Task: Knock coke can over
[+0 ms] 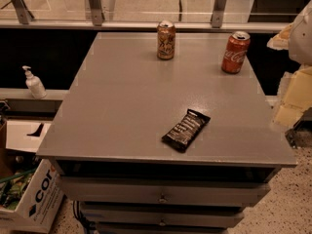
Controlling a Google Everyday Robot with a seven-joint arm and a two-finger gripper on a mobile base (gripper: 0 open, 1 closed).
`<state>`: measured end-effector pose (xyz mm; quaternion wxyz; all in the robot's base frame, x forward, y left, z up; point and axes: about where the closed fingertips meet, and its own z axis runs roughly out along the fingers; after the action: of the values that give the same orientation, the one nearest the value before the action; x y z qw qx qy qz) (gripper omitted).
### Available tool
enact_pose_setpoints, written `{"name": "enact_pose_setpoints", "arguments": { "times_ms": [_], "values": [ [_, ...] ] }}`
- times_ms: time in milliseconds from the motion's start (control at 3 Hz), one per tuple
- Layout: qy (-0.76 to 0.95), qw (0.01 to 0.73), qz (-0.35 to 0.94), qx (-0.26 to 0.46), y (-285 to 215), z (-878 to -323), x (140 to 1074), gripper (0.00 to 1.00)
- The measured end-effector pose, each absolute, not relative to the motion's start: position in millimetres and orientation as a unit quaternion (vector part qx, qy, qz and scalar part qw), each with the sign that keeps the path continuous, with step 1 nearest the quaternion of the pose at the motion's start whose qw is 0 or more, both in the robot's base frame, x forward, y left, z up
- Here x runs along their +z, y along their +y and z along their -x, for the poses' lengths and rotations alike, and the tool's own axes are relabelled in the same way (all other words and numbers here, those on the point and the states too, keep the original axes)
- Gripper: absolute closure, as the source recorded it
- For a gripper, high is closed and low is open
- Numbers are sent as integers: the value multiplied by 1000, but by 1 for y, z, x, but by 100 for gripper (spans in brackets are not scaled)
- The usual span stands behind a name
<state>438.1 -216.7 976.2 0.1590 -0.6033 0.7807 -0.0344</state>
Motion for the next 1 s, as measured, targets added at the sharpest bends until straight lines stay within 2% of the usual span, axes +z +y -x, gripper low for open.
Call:
{"name": "enact_pose_setpoints", "arguments": {
  "times_ms": [333, 1000],
  "values": [
    [781, 159, 603, -34, -217, -438, 976, 0],
    [815, 184, 549, 15, -226, -473, 929, 0]
  ]
}}
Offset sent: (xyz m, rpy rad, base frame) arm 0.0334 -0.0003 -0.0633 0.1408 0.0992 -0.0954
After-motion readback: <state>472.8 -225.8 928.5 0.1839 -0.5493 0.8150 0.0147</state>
